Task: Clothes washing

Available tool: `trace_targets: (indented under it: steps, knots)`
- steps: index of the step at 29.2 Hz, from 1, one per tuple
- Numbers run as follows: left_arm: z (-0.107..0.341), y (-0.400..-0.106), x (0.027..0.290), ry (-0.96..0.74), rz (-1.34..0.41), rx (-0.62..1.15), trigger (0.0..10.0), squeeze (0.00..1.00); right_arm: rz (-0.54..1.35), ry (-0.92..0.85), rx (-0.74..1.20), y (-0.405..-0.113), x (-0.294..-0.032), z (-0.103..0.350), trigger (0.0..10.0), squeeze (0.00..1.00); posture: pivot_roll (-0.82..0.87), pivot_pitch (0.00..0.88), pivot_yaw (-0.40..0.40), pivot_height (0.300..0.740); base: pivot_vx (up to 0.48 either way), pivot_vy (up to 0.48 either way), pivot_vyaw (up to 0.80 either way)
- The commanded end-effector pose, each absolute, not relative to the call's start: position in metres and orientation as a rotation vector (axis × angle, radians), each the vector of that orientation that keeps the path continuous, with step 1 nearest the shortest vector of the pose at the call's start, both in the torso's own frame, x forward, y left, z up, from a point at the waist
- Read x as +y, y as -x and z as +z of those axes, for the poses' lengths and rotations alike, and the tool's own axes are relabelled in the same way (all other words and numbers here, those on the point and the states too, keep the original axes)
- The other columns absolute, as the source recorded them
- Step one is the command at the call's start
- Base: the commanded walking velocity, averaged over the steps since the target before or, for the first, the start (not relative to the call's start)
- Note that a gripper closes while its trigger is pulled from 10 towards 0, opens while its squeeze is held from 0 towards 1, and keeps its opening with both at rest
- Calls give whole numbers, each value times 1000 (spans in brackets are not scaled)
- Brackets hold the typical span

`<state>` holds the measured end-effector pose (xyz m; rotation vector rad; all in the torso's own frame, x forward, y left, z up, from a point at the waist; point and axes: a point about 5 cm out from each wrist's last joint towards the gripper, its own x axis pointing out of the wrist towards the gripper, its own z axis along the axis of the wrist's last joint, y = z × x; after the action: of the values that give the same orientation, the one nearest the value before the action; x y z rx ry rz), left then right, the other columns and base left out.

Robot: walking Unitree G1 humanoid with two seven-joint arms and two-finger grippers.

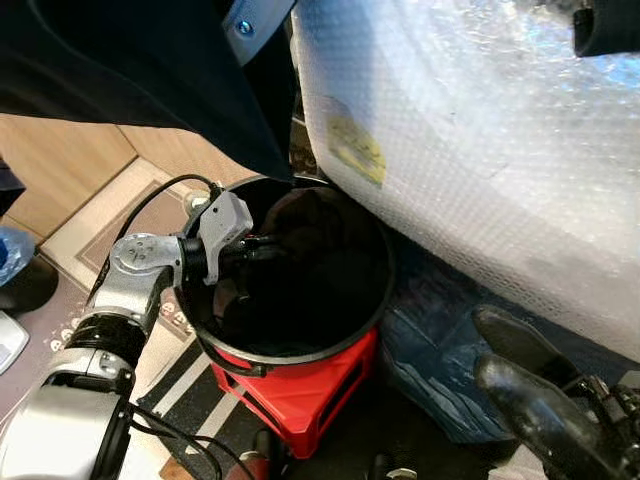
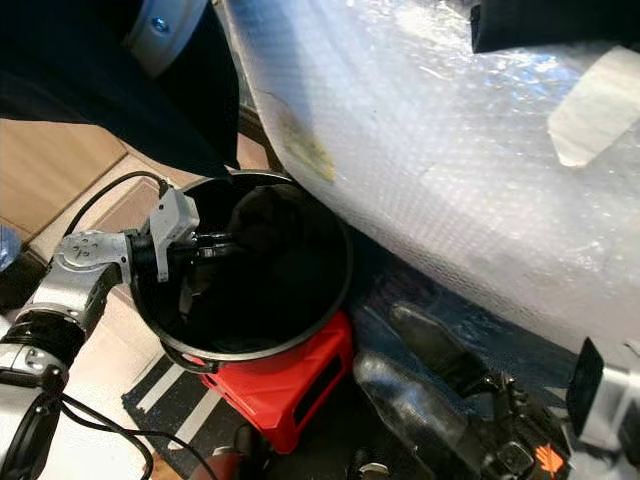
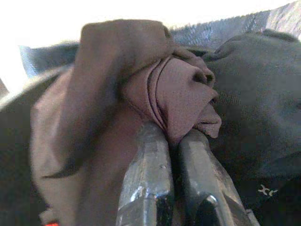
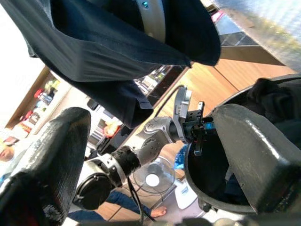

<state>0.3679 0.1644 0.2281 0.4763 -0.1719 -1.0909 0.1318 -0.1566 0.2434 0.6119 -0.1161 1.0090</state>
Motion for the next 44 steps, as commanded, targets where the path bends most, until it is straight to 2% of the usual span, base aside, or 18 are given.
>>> trace_targets:
  steps: [1, 6, 12, 18, 22, 29, 34, 39, 44]
  knots:
    - [232, -362, 164, -504, -1095, -212, 10000, 0, 1023, -619, -113, -132, -154, 240, 10000, 0, -170, 352, 91, 740, 0, 0, 0]
    - [248, -349, 151, -544, -1107, -299, 10000, 0, 1040, -606, -116, -141, -154, 234, 10000, 0, -150, 313, 92, 740, 0, 0, 0]
    - [262, -326, 136, -508, -1106, -384, 10000, 0, 1072, -590, -118, -152, -152, 228, 10000, 0, -127, 260, 89, 740, 0, 0, 0]
    - [268, -306, 117, -402, -1142, -428, 10000, 0, 1100, -555, -109, -166, -151, 218, 10000, 0, -107, 213, 79, 740, 0, 0, 0]
    - [277, -294, 92, -280, -1190, -485, 10000, 0, 1110, -502, -102, -183, -156, 211, 10000, 0, -90, 157, 70, 740, 0, 0, 0]
    - [293, -289, 65, -175, -1231, -528, 10000, 0, 1069, -401, -98, -202, -160, 202, 10000, 0, -92, 98, 68, 740, 0, 0, 0]
    - [311, -293, 41, -103, -1244, -598, 10000, 0, 914, -228, -34, -222, -164, 184, 10000, 0, -118, 59, 74, 740, 0, 0, 0]
    - [335, -296, 29, -41, -1227, -682, 10000, 0, 803, -158, -21, -233, -171, 178, 10000, 0, -133, 29, 77, 740, 0, 0, 0]
    - [351, -302, 15, -5, -1212, -733, 10000, 0, 724, -133, -18, -245, -168, 179, 10000, 0, -143, 12, 81, 740, 0, 0, 0]
